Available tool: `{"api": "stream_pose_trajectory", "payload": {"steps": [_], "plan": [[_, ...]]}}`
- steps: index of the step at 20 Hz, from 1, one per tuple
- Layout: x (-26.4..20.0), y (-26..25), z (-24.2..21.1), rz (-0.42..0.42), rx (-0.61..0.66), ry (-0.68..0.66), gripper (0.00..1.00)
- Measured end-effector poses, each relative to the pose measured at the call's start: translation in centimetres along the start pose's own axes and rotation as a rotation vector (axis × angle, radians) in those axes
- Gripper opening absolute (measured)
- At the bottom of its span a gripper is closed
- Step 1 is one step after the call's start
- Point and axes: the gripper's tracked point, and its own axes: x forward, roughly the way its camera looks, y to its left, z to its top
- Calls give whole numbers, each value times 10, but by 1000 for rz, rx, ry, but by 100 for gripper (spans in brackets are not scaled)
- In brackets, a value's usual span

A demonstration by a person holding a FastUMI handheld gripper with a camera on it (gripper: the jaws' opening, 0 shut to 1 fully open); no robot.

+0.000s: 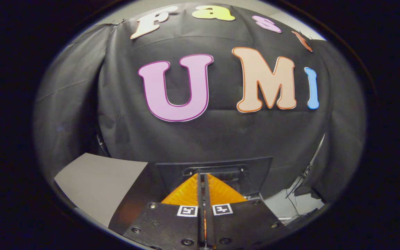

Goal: Put the clothes into the washing machine and then close the washing machine lid.

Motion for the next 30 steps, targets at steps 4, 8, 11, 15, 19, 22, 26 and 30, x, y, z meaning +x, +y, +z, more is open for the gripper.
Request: {"api": "stream_pose_trajectory", "payload": {"steps": [4, 8, 11, 15, 19, 22, 26, 30], "plan": [[13, 9, -9, 18, -16, 33, 22], [30, 15, -13, 16, -62, 45, 55], [47, 17, -15, 9, -76, 57, 80], [76, 16, -12, 1, -85, 35, 89], [109, 7, -13, -41, -109, 38, 90], [129, 3, -10, -66, -94, 33, 91], [150, -9, -2, -107, -53, 9, 91], [161, -19, -11, -140, -36, 49, 92]]}}
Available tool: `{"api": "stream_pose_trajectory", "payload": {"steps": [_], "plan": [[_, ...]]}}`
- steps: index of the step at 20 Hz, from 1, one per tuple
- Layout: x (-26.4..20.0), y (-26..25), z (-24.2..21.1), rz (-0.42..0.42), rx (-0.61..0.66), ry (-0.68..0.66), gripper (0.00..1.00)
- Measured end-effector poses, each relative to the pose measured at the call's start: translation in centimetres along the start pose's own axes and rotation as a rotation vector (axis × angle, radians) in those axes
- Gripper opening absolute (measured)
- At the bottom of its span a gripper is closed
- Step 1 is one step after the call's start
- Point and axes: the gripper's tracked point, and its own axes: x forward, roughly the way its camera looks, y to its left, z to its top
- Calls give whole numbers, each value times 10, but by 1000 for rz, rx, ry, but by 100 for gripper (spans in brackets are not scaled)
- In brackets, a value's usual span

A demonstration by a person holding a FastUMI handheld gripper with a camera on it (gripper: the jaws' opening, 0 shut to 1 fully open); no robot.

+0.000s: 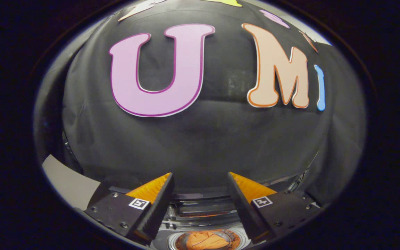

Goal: Put the clothes into the washing machine and then close the washing machine lid.

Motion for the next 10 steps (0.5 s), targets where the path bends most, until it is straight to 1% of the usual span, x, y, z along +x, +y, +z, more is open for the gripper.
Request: {"api": "stream_pose_trajectory", "payload": {"steps": [2, 4, 6, 8, 10], "plan": [[8, -8, -4, -17, -17, 10, 93], [9, -7, -2, -13, -10, -7, 94], [6, -7, -6, -9, -6, 9, 92], [4, -7, -7, -8, -21, 5, 93], [0, -7, -7, -3, -16, -18, 93]]}}
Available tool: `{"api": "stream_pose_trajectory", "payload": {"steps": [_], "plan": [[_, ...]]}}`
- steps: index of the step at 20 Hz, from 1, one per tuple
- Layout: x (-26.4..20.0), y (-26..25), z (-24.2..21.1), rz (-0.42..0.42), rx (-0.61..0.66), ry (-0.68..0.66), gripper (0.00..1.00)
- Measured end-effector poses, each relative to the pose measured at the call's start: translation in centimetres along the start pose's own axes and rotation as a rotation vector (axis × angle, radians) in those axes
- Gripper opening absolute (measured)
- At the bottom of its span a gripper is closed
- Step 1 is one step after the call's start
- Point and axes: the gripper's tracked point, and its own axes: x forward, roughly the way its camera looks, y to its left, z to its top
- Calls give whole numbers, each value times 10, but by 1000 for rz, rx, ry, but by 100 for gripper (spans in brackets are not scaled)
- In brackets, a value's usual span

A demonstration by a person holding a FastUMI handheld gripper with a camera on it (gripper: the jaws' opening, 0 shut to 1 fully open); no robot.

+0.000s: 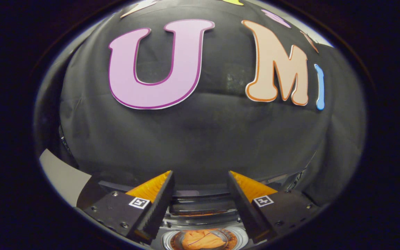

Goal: Put the clothes into the washing machine and then close the washing machine lid.

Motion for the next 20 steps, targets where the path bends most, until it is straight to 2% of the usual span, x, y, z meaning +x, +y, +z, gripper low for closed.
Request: {"api": "stream_pose_trajectory", "payload": {"steps": [9, 20], "plan": [[-17, -1, -4, 54, 1, -45, 93], [-77, -7, -33, 73, -5, -32, 93]]}}
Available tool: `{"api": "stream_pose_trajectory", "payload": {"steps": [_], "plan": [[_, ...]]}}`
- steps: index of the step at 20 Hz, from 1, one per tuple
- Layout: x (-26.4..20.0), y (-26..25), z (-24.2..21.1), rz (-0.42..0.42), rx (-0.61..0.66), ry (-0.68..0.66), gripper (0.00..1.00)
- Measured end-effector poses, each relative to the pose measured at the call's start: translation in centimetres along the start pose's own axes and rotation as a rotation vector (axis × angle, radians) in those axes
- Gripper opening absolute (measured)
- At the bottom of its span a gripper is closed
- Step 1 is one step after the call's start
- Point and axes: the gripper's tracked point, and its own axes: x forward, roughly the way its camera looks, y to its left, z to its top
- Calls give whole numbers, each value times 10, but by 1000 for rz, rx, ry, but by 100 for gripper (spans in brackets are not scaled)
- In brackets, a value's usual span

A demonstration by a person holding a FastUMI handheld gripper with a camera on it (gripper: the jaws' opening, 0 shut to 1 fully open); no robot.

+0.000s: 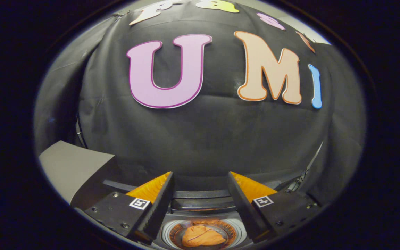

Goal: Put the clothes into the washing machine and then close the washing machine lid.

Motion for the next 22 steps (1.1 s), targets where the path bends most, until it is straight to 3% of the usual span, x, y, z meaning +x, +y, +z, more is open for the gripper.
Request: {"api": "stream_pose_trajectory", "payload": {"steps": [10, 22], "plan": [[-61, 4, -50, 44, -47, 109, 93], [-98, 17, -14, 55, -119, -20, 96]]}}
